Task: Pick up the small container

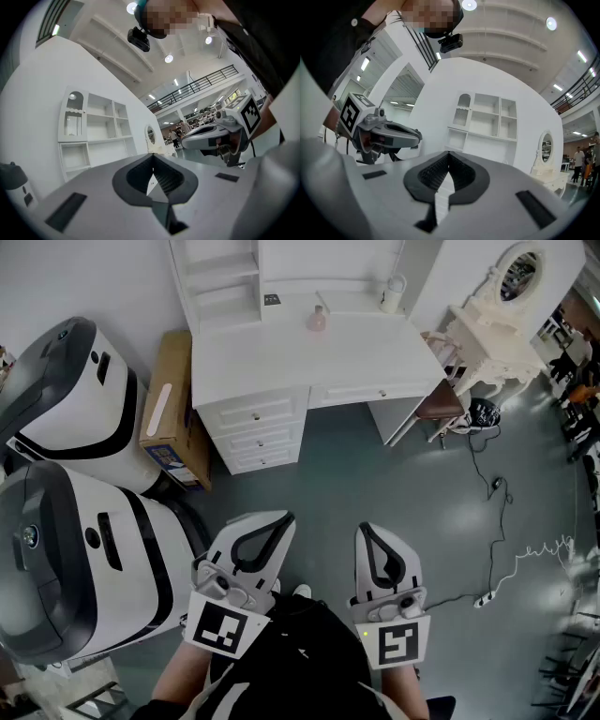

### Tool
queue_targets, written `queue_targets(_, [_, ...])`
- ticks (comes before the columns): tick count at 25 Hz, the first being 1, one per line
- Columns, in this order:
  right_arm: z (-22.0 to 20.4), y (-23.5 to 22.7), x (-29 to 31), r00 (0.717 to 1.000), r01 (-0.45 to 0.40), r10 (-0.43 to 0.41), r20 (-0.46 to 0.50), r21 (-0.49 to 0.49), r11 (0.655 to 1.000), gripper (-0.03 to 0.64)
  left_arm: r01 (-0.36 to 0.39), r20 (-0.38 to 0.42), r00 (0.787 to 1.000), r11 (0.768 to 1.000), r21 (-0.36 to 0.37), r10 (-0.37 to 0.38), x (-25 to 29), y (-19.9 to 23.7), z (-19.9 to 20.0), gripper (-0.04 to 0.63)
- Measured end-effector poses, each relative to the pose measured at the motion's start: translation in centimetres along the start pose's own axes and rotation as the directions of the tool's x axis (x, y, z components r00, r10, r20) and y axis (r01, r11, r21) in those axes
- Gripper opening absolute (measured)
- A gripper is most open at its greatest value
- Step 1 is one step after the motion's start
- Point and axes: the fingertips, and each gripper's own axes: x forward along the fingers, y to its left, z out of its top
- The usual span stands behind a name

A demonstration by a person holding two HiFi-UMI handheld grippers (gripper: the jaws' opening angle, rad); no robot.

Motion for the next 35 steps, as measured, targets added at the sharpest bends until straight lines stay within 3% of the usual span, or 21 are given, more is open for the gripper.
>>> queue_targets(23, [-1.0, -2.4, -2.3, 0.998, -0.052, 0.052, 0.016, -0.006, 0.999, 0.002, -0.038, -0.004, 0.999, 0.999, 0.01, 0.038, 2.0, -3.3, 1.0, 0.002])
queue_targets(35, [-1.8, -4.9, -4.4, 1.0, -0.024, 0.024, 0.02, -0.004, 1.0, 0.002, -0.055, 0.004, 0.998, 0.998, 0.002, 0.055, 3.2, -4.7, 1.5, 0.002])
